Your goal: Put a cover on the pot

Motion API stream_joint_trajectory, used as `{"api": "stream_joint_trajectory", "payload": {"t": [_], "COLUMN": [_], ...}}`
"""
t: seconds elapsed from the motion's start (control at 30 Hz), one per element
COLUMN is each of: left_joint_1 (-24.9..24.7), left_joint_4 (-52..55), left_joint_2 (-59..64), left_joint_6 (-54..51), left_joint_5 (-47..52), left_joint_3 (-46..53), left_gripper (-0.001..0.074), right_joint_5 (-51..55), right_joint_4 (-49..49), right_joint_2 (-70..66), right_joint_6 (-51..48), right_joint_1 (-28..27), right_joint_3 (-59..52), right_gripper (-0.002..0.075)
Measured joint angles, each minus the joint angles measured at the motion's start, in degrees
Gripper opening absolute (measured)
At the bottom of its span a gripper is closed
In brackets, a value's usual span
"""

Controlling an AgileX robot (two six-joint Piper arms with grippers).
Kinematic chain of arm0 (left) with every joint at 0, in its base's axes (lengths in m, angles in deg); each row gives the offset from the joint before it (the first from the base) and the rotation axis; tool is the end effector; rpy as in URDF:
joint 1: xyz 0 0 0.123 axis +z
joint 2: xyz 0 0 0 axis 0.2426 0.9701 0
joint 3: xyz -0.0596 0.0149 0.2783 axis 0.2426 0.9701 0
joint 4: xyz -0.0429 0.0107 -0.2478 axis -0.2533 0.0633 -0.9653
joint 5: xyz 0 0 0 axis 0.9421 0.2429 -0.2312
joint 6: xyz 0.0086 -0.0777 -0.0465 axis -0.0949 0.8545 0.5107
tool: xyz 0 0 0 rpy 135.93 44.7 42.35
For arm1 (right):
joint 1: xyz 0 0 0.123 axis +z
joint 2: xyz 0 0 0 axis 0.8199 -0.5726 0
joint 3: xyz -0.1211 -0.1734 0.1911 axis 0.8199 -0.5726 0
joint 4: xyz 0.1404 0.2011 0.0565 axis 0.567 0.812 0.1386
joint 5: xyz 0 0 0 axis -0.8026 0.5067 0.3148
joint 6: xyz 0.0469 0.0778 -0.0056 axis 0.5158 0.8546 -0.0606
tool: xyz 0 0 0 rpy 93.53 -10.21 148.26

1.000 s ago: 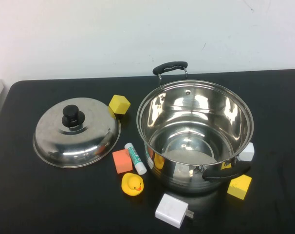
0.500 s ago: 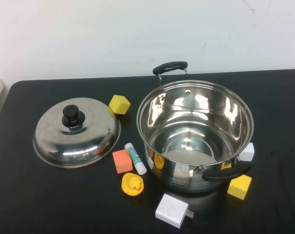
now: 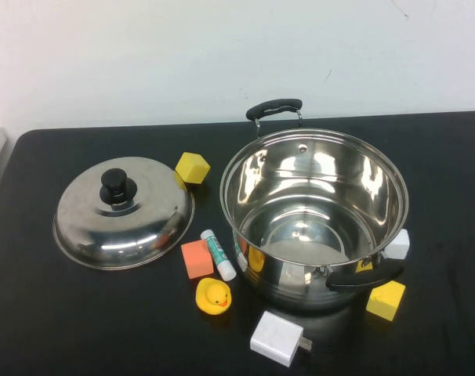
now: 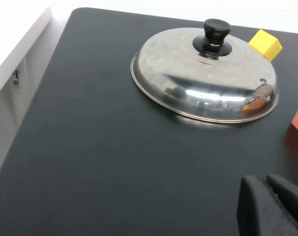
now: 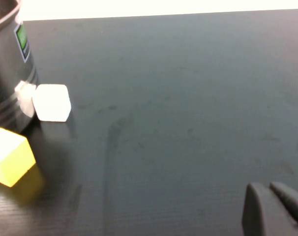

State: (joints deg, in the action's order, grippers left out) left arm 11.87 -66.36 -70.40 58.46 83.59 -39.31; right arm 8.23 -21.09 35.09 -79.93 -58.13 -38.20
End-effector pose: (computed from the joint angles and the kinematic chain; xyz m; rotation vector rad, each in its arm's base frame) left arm 0.0537 -0.0041 0.1792 -0.1331 1.8054 -0.1904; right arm 0.0526 -0.0042 0.1766 0.0522 1.8394 -0.0575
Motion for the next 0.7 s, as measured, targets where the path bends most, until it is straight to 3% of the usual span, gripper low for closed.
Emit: {"api": "stream_joint_trajectory", "payload": {"t": [0.47, 0.57, 0.7], "left_joint_1": [0.0, 0.0, 0.0], "left_joint_4": [-0.1, -0.91, -2.63], "left_joint_2": [0.0, 0.0, 0.0], "left_joint_6": [0.0, 0.0, -0.08], "left_joint_5": [-2.26, -9.58, -26.65], "left_joint_3": [0.0, 0.11, 0.11], "left_gripper": [-0.0002, -0.0002, -0.0002], "right_joint_5": [0.0, 0.0, 0.0], "right_joint_4": [0.0, 0.0, 0.0], "right_joint_2": [0.0, 0.0, 0.0], "right_joint_6": [0.0, 0.0, 0.0], "right_joint_1": [0.0, 0.0, 0.0], "right_joint_3": [0.0, 0.0, 0.0], "right_gripper": [-0.0002, -0.0002, -0.0002]}}
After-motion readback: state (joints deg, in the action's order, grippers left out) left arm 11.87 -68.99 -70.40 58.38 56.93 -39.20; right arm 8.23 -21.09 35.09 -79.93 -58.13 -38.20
